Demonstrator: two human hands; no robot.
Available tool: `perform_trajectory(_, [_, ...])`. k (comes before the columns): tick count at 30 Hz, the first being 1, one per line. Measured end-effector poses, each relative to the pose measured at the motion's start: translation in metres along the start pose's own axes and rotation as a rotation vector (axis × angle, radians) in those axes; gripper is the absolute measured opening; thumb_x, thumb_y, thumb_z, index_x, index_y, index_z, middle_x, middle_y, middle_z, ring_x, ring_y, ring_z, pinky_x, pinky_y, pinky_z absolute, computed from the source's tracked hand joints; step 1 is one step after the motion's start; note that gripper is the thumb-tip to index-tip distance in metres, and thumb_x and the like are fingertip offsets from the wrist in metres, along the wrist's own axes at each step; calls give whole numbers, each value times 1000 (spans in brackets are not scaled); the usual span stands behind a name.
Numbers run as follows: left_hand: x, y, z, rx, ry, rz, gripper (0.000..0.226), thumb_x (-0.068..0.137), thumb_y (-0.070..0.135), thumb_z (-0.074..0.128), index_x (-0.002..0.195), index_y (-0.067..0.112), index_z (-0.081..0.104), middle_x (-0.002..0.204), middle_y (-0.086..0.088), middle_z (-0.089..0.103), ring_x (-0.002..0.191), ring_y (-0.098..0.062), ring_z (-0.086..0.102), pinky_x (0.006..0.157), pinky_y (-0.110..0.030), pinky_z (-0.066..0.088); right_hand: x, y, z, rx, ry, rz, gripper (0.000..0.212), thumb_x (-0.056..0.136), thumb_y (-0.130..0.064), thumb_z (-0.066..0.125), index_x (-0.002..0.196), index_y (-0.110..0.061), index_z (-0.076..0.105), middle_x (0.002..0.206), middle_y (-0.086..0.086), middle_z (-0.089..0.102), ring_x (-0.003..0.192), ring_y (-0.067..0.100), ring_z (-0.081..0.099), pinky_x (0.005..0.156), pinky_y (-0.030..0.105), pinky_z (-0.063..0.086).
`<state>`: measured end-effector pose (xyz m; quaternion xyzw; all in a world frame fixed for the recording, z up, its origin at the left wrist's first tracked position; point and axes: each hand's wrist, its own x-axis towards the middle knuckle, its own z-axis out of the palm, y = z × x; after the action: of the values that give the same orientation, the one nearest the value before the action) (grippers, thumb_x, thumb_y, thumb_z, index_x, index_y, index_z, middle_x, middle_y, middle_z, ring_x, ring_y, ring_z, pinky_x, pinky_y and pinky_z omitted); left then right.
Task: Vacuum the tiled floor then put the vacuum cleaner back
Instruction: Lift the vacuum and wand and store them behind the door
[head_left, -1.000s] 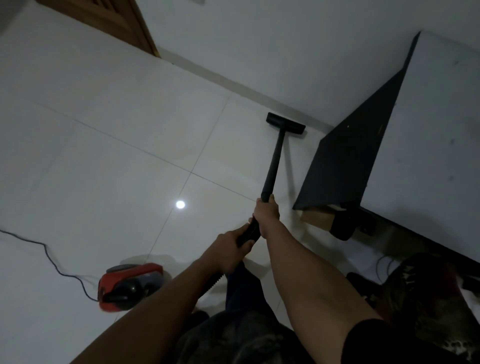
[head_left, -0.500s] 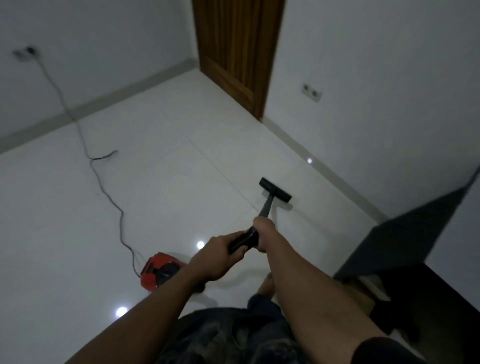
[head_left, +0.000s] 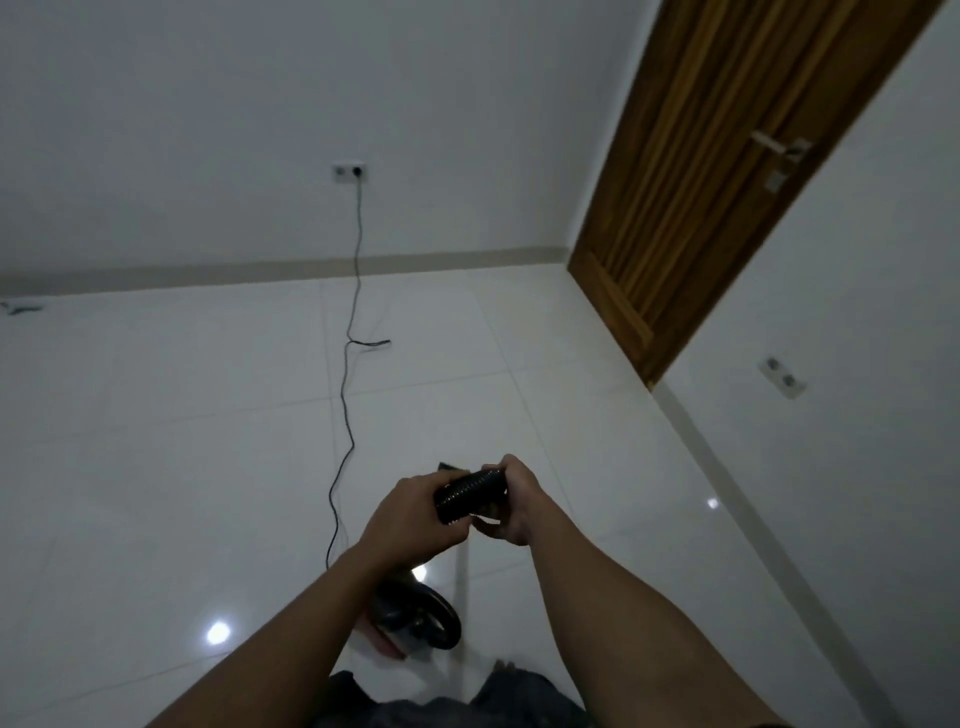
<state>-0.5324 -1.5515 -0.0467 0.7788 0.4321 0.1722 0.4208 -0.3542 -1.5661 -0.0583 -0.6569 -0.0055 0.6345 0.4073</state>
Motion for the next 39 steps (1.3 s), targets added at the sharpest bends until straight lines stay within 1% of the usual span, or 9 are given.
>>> perform_trajectory(8, [33, -8, -51, 36, 274, -116, 66, 63, 53, 68, 127, 38, 65, 102, 19, 71, 88, 1, 66, 81, -29, 58, 22, -33, 55, -161, -134, 13, 42, 102, -28, 29, 110, -8, 65, 64, 7, 73, 48, 20, 70, 51, 29, 59])
perform_trajectory(12, [54, -14, -68, 47, 356, -194, 57, 69, 37, 77, 125, 36, 67, 100, 17, 72, 87, -1, 67, 83, -33, 60, 49, -45, 67, -199, -249, 6, 42, 103, -28, 25, 115, -12, 62, 86, 9, 80, 69, 25, 77, 74, 36, 59])
perform_trajectory(17, [79, -21, -75, 84, 410, -277, 56, 67, 39, 76, 122, 34, 68, 99, 16, 72, 88, -2, 67, 84, -33, 59, 80, -57, 73, -363, -378, -51, 24, 105, -19, 51, 124, -22, 65, 105, 8, 81, 80, 20, 78, 69, 35, 54])
perform_trajectory(19, [83, -23, -71, 96, 404, -311, 56, 67, 36, 79, 122, 33, 69, 100, 16, 73, 90, -2, 67, 85, -33, 59, 89, -58, 71, -472, -396, -106, 37, 99, -9, 63, 133, -23, 61, 119, 15, 77, 77, 20, 76, 66, 35, 52])
perform_trajectory(23, [90, -26, -61, 92, 460, -341, 53, 68, 36, 78, 120, 35, 69, 99, 16, 73, 88, -1, 67, 83, -28, 58, 108, -62, 71, -569, -374, -183, 32, 103, -21, 65, 134, -17, 60, 99, 15, 74, 58, 18, 67, 58, 30, 50])
perform_trajectory(26, [100, -28, -58, 113, 548, -339, 53, 72, 34, 81, 124, 33, 68, 101, 15, 73, 86, -1, 65, 81, -22, 54, 126, -65, 74, -635, -310, -296, 37, 102, -32, 66, 135, -17, 60, 82, 5, 63, 67, 22, 60, 62, 33, 56])
perform_trajectory(30, [103, -46, -53, 54, 650, -364, 54, 77, 28, 83, 128, 27, 66, 107, 13, 70, 96, -4, 63, 87, -22, 50, 153, -69, 78, -719, -205, -430, 47, 101, -48, 62, 140, -23, 55, 103, 1, 65, 97, 25, 67, 89, 48, 60])
perform_trajectory(33, [91, -79, -38, -22, 679, -441, 42, 79, 34, 82, 119, 33, 67, 97, 20, 65, 92, 2, 61, 77, -16, 45, 183, -71, 78, -786, -136, -522, 47, 101, -50, 60, 132, -16, 58, 99, 5, 68, 79, 16, 63, 67, 33, 52])
perform_trajectory(39, [80, -167, 30, -194, 659, -557, 22, 85, 41, 77, 99, 42, 61, 90, 22, 68, 87, 12, 63, 65, -9, 43, 264, -24, 75, -876, -152, -572, 45, 101, -49, 61, 129, -15, 57, 103, 7, 67, 92, 25, 65, 73, 35, 49])
